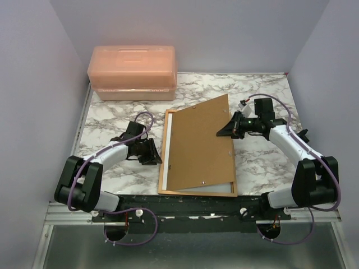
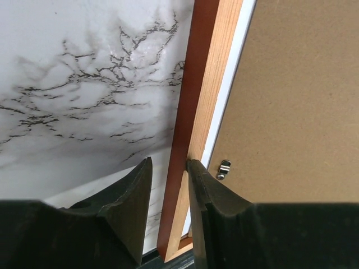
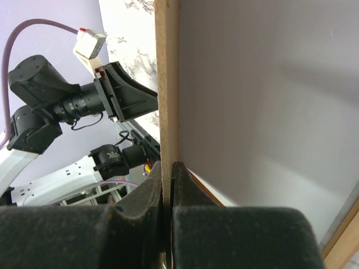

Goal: Put the photo into the frame
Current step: Place the photo frame item in the photo frame, then install the photo frame at the center of the board.

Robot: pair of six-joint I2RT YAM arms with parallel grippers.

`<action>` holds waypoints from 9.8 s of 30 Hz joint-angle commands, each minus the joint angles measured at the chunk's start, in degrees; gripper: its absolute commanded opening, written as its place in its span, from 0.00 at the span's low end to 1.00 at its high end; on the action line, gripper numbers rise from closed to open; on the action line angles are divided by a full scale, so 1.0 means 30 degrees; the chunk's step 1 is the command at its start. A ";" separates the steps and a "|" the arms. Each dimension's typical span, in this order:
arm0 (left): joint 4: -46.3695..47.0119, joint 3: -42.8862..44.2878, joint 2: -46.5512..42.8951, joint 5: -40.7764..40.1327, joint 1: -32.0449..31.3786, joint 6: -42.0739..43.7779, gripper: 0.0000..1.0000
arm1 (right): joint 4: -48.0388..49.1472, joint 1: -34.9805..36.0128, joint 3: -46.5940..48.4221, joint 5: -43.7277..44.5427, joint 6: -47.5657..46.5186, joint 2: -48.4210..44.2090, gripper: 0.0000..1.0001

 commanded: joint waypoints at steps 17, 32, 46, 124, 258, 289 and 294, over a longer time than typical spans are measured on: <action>0.0935 0.0045 0.1459 -0.0556 0.0019 0.0533 0.26 | 0.2071 -0.0099 -0.1551 -0.1830 -0.0721 0.2215 0.01; 0.0436 0.0390 0.1630 -0.0746 -0.0057 0.0850 0.25 | 0.1569 -0.0090 -0.2502 0.0671 -0.2791 0.3875 0.12; 0.0346 0.0510 0.1866 -0.0613 -0.0211 0.0995 0.24 | 0.1650 -0.0041 -0.2975 0.2456 -0.3602 0.4413 0.78; -0.0922 0.1212 0.2392 -0.2079 -0.1024 0.1501 0.23 | -0.5075 0.5320 0.2589 1.5964 -0.3345 0.3479 1.00; -0.3630 0.3553 0.1456 -0.6185 -0.6330 -0.0872 0.45 | -0.3089 0.2301 -0.2889 1.3430 -0.1665 0.0725 0.98; -0.2753 0.0599 -0.2608 -0.3282 -0.2079 -0.0116 0.70 | -0.1312 1.2552 0.6681 1.3543 0.0193 0.8355 0.48; -0.2681 0.0530 -0.2401 -0.3542 -0.2080 -0.0100 0.70 | -0.1707 1.3825 0.8581 1.3442 0.0361 1.0462 0.17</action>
